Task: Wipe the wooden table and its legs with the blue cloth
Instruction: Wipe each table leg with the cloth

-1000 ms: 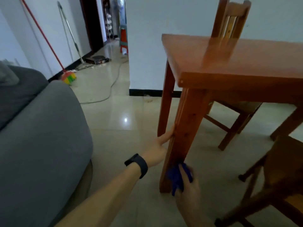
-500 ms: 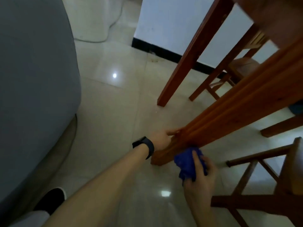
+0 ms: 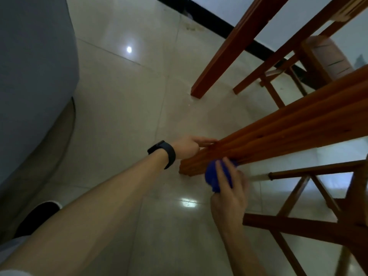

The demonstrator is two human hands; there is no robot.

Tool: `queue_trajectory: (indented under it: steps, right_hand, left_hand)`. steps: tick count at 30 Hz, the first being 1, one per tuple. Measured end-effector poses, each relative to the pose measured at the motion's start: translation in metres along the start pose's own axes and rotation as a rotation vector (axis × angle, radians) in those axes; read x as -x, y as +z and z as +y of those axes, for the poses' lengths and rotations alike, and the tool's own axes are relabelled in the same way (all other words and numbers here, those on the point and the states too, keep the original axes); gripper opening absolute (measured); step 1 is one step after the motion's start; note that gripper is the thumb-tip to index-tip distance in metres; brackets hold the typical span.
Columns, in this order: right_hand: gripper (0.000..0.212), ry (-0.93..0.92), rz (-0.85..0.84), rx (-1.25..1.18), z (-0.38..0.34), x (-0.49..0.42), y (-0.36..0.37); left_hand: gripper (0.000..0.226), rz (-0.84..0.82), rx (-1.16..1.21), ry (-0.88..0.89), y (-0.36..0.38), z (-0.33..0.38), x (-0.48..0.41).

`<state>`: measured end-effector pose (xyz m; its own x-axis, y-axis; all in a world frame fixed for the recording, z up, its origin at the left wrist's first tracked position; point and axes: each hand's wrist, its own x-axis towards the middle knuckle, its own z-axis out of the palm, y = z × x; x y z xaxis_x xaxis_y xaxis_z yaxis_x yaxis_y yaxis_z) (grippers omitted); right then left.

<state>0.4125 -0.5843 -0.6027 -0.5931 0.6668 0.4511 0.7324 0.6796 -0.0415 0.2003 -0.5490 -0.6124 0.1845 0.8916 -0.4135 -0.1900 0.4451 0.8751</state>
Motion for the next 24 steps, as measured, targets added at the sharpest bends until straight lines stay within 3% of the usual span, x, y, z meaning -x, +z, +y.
queue_trajectory:
  steps: [2, 4, 6, 10, 12, 14, 16, 20, 24]
  right_hand:
    - [0.061, -0.061, 0.267, 0.029, -0.007, -0.024, -0.019]
    - [0.058, -0.111, 0.352, 0.148, -0.003, -0.039, -0.011]
    - [0.06, -0.121, 0.202, 0.267, -0.001, -0.032, 0.012]
    - [0.067, -0.01, -0.435, 0.171, -0.007, 0.008, 0.061]
    - [0.063, 0.208, -0.717, -0.065, -0.018, 0.017, 0.069]
    - [0.054, 0.542, -0.831, -0.407, -0.029, 0.018, 0.062]
    - [0.054, 0.804, -0.741, -0.657, -0.04, 0.02, 0.048]
    - [0.048, 1.125, -0.699, -1.063, -0.07, 0.011, 0.018]
    - [0.041, 1.447, -0.638, -1.339, -0.114, -0.025, -0.028]
  left_hand:
    - [0.077, -0.009, -0.008, 0.005, 0.001, 0.003, 0.005]
    - [0.076, 0.005, -0.034, 0.006, 0.004, 0.004, 0.008]
    - [0.074, 0.026, -0.033, 0.019, 0.007, 0.002, 0.008]
    - [0.065, 0.021, -0.06, 0.008, 0.007, -0.008, 0.012]
    - [0.057, 0.031, -0.199, -0.042, -0.001, -0.015, 0.016]
    - [0.054, 0.062, -0.28, -0.129, -0.015, -0.024, 0.021]
    - [0.052, 0.118, -0.334, -0.228, -0.031, -0.032, 0.033]
    - [0.047, 0.183, -0.326, -0.394, -0.05, -0.032, 0.075]
    - [0.04, 0.203, -0.093, -0.546, -0.046, 0.007, 0.139]
